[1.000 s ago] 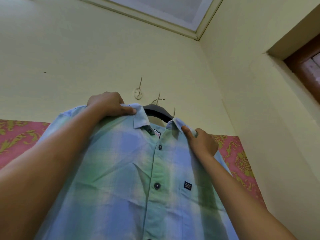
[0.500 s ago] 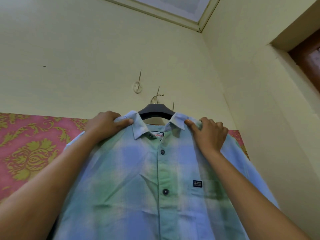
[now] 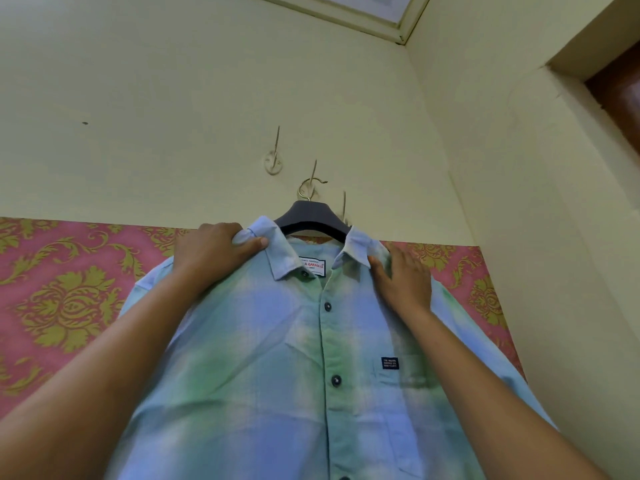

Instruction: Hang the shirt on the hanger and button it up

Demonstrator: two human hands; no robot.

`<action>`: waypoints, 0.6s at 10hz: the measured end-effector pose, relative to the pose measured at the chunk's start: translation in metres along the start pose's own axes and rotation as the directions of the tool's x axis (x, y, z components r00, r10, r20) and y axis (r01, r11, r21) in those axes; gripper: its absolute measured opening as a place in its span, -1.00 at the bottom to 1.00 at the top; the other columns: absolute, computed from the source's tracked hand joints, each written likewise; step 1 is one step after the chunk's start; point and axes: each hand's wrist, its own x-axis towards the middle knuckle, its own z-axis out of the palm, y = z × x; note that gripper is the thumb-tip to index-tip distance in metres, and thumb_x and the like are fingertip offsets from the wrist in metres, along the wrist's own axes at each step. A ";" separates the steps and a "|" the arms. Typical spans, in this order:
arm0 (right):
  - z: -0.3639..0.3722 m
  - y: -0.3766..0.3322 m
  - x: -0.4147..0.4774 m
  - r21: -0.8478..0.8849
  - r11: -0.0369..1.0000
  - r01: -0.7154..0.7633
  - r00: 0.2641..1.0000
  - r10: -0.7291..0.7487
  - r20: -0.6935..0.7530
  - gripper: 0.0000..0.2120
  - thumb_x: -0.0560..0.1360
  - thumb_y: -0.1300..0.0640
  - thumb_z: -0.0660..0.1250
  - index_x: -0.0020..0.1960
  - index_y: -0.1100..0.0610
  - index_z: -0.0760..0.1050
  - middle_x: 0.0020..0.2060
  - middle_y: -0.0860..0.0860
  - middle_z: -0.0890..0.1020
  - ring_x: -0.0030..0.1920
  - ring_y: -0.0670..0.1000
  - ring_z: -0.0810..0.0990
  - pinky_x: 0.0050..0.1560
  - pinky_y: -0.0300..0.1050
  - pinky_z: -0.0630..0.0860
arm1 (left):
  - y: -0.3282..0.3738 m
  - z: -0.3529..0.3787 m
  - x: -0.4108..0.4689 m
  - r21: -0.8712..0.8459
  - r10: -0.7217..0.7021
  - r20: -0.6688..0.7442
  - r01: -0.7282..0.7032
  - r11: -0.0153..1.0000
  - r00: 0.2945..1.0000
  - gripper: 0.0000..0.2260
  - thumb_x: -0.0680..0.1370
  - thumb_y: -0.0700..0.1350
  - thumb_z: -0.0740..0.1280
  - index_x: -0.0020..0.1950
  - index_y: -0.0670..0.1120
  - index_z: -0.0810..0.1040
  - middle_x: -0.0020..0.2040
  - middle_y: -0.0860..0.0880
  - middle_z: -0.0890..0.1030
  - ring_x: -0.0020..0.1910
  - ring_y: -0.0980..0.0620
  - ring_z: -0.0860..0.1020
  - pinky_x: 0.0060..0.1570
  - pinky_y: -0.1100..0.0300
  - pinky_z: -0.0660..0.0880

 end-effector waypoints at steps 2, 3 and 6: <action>-0.001 0.007 -0.003 -0.023 0.999 0.029 0.989 -0.025 0.148 -0.30 0.50 -0.27 -0.13 0.49 0.13 0.04 0.49 0.11 0.16 0.49 0.11 0.10 0.49 0.05 -0.04 | 0.005 0.007 -0.009 0.095 0.035 -0.117 -0.024 0.995 0.993 -0.56 0.50 0.29 0.14 -0.07 -0.09 0.51 -0.03 -0.18 0.60 -0.04 -0.19 0.52 -0.09 0.05 0.33; -0.004 0.007 -0.005 -0.003 0.999 0.049 0.990 -0.048 0.135 -0.37 0.55 -0.21 -0.06 0.49 0.13 0.04 0.49 0.10 0.16 0.50 0.09 0.08 0.48 0.06 -0.03 | 0.008 0.008 -0.017 0.057 0.012 -0.165 -0.003 0.998 0.986 -0.56 0.50 0.25 0.19 0.16 -0.07 0.51 0.15 -0.17 0.54 0.14 -0.19 0.46 0.14 -0.03 0.29; -0.040 -0.012 -0.074 0.175 0.983 0.063 0.990 -0.083 0.115 -0.36 0.54 -0.19 0.09 0.49 0.12 0.07 0.50 0.12 0.14 0.51 0.10 0.08 0.49 0.08 -0.01 | 0.007 -0.011 -0.091 -0.105 0.073 -0.231 -0.100 0.989 0.970 -0.40 0.39 0.26 0.04 0.31 -0.02 0.43 0.37 -0.10 0.41 0.33 -0.17 0.36 0.30 -0.05 0.20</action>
